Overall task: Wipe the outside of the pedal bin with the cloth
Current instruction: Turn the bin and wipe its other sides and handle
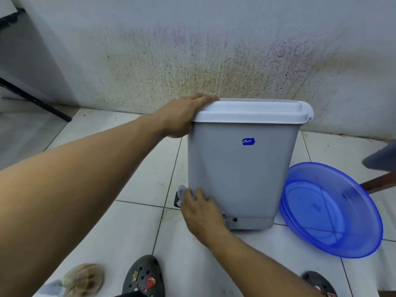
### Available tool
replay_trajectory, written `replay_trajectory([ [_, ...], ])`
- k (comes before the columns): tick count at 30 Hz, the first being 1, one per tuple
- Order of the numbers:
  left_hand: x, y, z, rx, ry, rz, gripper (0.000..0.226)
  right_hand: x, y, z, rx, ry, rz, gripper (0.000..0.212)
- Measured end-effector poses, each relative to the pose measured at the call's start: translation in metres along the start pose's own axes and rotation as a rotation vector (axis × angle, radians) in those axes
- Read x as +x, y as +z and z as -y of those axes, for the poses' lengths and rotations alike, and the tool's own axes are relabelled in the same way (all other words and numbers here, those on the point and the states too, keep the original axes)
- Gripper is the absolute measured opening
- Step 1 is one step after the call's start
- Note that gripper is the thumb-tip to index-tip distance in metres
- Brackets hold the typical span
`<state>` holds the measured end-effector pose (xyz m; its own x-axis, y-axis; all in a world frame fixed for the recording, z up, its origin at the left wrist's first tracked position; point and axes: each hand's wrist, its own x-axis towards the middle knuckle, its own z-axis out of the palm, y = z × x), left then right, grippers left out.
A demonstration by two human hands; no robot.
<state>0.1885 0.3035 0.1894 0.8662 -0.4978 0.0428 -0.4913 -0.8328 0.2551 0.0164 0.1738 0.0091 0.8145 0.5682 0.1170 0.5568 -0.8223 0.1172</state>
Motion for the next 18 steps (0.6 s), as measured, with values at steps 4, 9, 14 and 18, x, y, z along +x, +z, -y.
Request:
replay_trajectory([
  [4, 0.000, 0.001, 0.003, 0.001, 0.013, -0.015, 0.087, -0.031, 0.032, 0.004, -0.035, -0.122, 0.122, 0.017],
  [9, 0.001, 0.003, 0.005, 0.008, 0.030, -0.032, 0.087, -0.067, 0.045, -0.034, 0.008, -0.208, -0.019, 0.021],
  [14, 0.000, 0.004, 0.006, 0.010, 0.041, -0.033, 0.087, -0.109, 0.052, -0.084, -0.034, -0.227, -0.021, 0.015],
  [18, 0.000, 0.004, 0.006, 0.020, 0.041, -0.038, 0.088, -0.143, 0.049, -0.124, -0.062, -0.149, 0.036, 0.015],
])
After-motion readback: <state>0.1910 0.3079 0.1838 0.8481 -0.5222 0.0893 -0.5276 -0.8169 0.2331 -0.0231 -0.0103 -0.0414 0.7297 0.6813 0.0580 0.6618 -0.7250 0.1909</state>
